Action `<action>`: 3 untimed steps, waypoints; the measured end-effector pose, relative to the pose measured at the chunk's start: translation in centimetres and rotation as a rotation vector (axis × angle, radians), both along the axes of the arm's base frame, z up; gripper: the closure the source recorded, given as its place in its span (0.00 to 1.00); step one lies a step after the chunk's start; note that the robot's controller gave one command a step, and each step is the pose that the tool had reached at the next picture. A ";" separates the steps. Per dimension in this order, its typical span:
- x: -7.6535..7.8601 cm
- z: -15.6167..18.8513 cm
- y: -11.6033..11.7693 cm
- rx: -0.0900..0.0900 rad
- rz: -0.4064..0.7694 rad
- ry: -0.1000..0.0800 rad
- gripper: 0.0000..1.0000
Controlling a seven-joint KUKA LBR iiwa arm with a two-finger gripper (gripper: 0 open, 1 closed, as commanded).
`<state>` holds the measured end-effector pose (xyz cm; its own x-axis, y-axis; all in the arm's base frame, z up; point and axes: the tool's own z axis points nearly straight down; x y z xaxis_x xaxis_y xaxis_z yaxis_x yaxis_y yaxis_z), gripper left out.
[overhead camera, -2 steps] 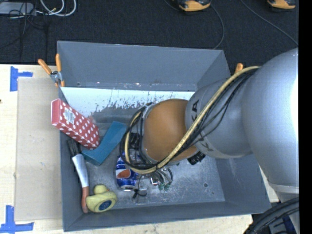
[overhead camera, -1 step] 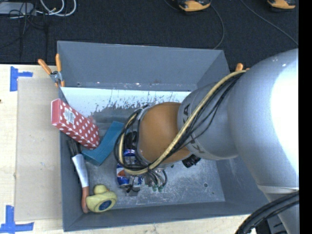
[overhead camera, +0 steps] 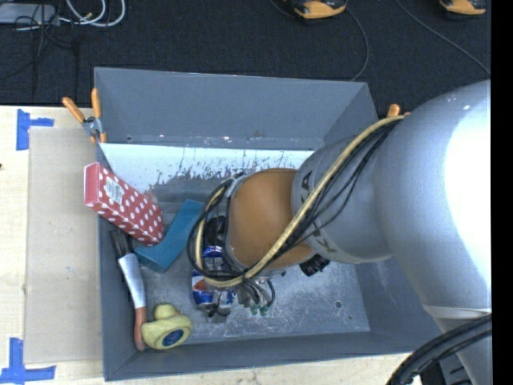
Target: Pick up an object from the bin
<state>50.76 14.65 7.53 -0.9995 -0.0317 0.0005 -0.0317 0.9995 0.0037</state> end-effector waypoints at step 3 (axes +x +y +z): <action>0.2 11.4 -1.3 -0.005 -0.014 0.014 1.00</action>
Offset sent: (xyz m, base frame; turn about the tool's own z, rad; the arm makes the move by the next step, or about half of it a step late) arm 0.0084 -0.0063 0.0373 0.1357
